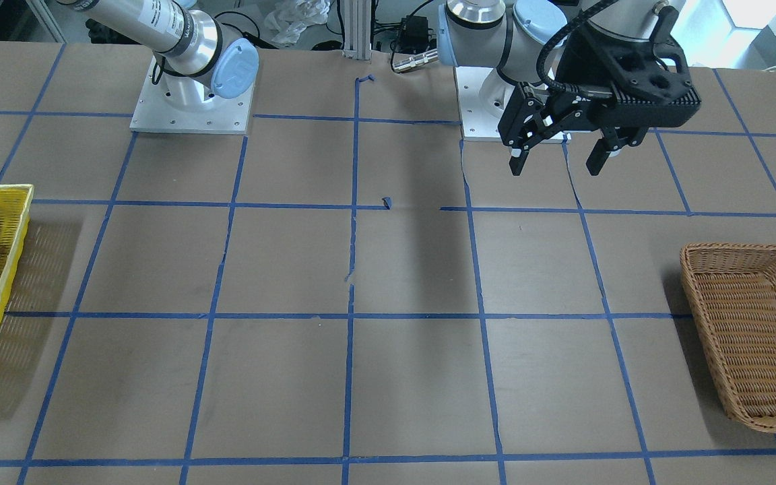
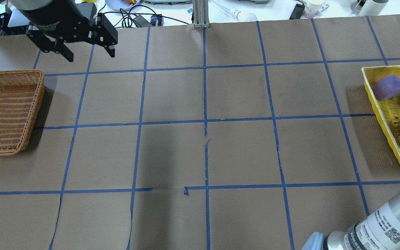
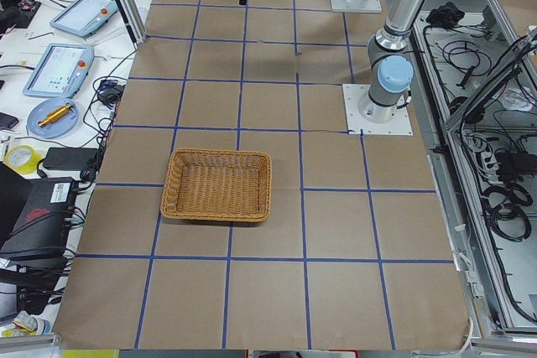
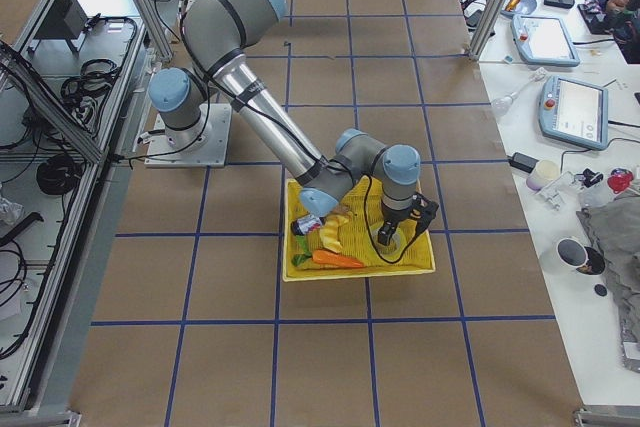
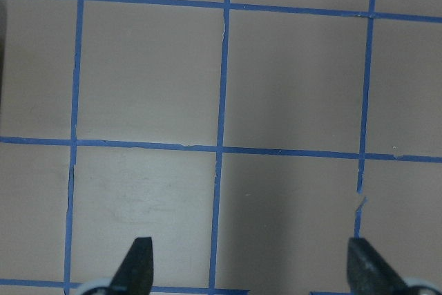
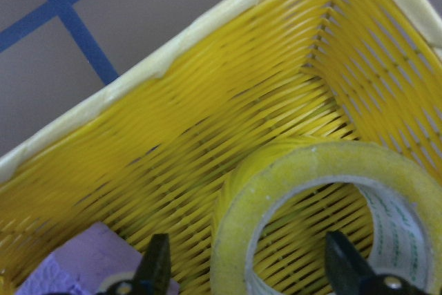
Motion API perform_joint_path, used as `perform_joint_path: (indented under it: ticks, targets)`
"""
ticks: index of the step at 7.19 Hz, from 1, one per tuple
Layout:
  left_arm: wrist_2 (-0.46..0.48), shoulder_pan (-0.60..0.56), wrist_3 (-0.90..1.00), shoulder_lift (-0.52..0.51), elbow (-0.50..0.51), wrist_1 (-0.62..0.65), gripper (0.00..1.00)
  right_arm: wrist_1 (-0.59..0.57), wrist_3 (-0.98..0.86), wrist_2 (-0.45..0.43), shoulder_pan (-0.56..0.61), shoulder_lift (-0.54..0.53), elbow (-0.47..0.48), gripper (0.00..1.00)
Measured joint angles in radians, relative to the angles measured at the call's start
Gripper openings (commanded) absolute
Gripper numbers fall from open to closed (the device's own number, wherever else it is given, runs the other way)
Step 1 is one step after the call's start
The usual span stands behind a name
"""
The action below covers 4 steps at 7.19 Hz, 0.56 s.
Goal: Transfer tape with both arms
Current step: 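Close the right gripper on the rim of the clear tape roll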
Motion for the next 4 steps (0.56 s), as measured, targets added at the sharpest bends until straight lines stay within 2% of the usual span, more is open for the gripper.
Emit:
perform_joint_path:
  ticks: [4]
  targets:
    - [0.0, 0.001, 0.0, 0.0, 0.0, 0.0, 1.0, 0.027, 0.003, 0.009, 0.002, -0.042, -0.004, 0.0]
